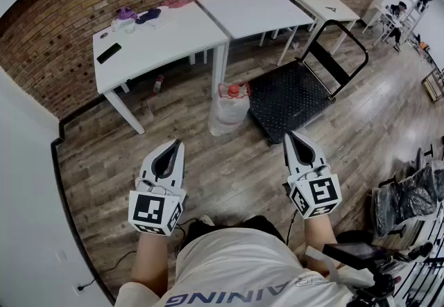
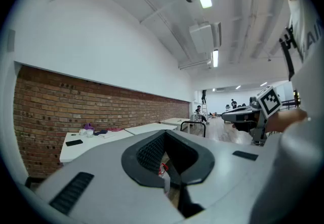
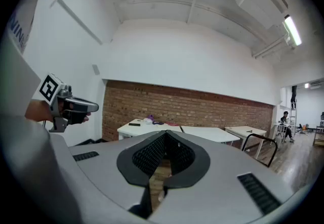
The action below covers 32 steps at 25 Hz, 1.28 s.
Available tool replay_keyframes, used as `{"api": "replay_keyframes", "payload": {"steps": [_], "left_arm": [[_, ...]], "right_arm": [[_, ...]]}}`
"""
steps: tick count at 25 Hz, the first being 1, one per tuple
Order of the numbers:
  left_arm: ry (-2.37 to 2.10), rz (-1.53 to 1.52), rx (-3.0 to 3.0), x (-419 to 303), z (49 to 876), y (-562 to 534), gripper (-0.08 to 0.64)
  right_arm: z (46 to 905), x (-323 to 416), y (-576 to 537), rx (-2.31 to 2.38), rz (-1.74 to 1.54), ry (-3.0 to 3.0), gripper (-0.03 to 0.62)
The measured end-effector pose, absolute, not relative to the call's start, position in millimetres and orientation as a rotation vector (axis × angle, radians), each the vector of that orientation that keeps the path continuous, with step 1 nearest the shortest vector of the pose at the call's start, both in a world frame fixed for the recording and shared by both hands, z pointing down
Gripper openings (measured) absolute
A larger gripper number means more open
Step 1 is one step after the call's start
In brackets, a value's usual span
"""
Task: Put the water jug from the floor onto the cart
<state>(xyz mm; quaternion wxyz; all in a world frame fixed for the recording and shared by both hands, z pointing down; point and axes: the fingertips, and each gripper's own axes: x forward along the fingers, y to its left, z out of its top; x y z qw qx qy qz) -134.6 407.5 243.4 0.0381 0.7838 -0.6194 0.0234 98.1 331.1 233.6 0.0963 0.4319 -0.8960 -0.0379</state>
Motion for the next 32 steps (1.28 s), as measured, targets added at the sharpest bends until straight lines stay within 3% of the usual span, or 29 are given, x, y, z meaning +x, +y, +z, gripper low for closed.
{"api": "replay_keyframes", "payload": {"steps": [16,32], "left_arm": [[-1.851,0.11,2.376,-181.6,275.7,390.6,0.002],[-1.918,0.18,2.3,-145.1,279.0,252.6,0.002]], "right_arm": [[262.8,54.4,309.0,1.3,-0.03,-2.652,0.003],[284.2,88.2,151.4,1.23,0.05,-2.699,0.003]]}}
